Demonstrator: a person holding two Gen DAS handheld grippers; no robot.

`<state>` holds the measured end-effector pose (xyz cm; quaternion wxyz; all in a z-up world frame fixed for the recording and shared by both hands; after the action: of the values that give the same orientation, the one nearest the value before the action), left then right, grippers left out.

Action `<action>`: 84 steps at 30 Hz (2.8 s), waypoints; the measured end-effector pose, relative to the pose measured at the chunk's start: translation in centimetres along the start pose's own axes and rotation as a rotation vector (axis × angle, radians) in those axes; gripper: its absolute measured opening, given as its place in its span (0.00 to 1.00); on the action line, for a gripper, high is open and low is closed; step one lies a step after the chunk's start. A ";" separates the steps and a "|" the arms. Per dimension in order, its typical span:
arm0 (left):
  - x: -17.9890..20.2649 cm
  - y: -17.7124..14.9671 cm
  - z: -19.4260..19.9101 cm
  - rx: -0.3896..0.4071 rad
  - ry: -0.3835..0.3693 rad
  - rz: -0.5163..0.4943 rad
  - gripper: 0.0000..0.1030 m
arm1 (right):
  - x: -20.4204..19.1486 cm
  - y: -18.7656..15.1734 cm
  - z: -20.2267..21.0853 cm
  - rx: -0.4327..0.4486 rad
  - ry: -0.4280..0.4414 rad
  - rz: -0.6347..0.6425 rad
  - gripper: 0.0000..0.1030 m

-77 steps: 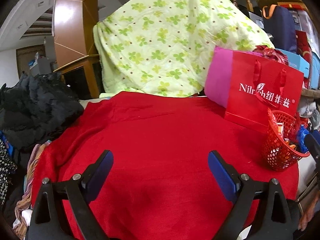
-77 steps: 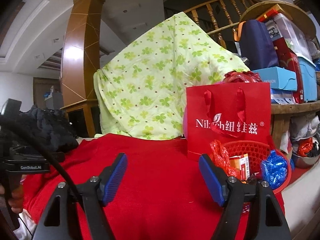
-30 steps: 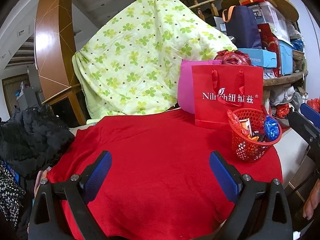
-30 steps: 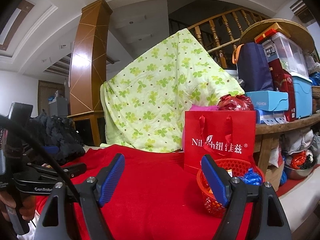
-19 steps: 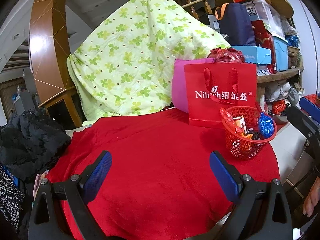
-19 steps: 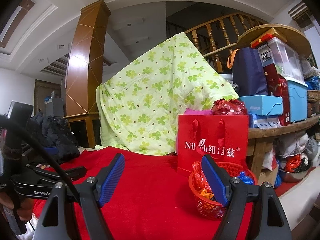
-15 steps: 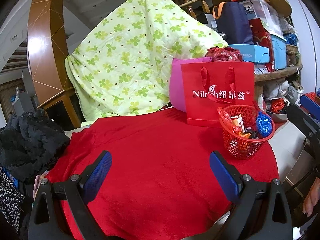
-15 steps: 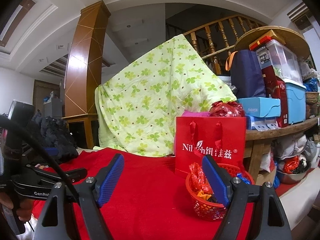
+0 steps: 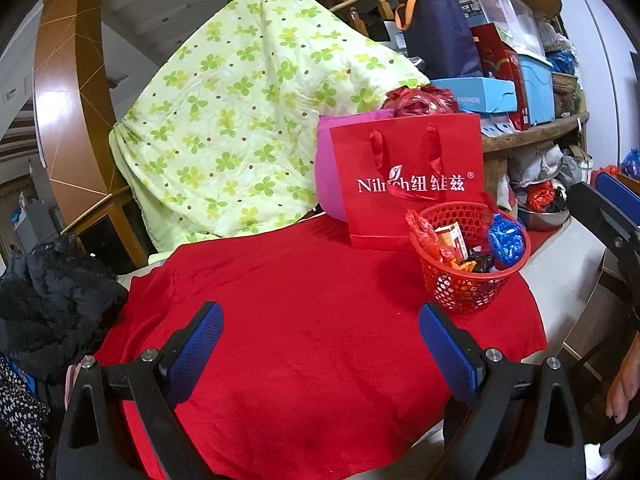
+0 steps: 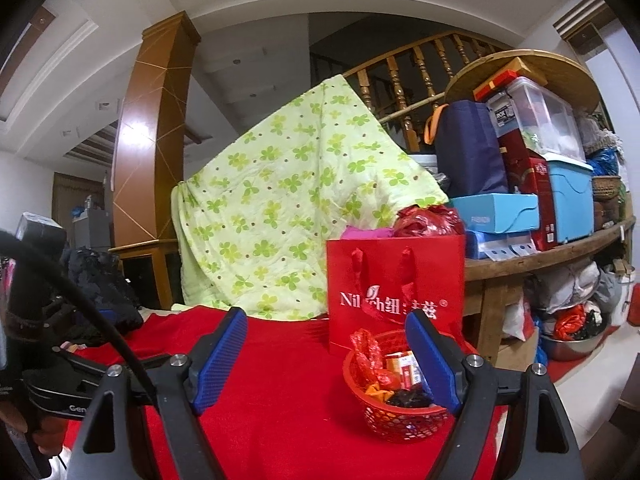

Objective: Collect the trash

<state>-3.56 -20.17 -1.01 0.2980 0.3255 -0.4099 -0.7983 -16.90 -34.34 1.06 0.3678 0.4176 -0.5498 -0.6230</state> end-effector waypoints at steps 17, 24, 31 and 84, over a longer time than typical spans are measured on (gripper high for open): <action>3.6 0.1 -1.0 -0.045 -0.033 -0.065 0.95 | 2.8 -1.3 -0.8 -0.070 -0.060 -0.020 0.82; 4.3 0.0 -1.3 -0.055 -0.036 -0.078 0.95 | 3.4 -1.2 -0.8 -0.072 -0.068 -0.035 0.82; 4.6 0.0 -1.2 -0.055 -0.046 -0.083 0.95 | 3.4 -1.2 -0.8 -0.073 -0.070 -0.031 0.82; 6.3 -0.4 -2.5 -0.096 -0.052 -0.107 0.95 | 6.2 -2.5 -2.9 -0.194 -0.134 -0.073 0.85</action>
<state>-5.58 -25.80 -4.24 0.2595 0.3116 -0.3607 -0.8399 -16.56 -40.81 -2.28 0.3460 0.3574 -0.4946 -0.7127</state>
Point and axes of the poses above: each gripper's, at about its wrist camera, not at the fingertips, and z roughly against the way its jaws point, x to its right, y to its top, the point moved 6 cm from there along -z, roughly the way its jaws point, and after that the axes turned 2 degrees about -y, right-handed, at the moved point
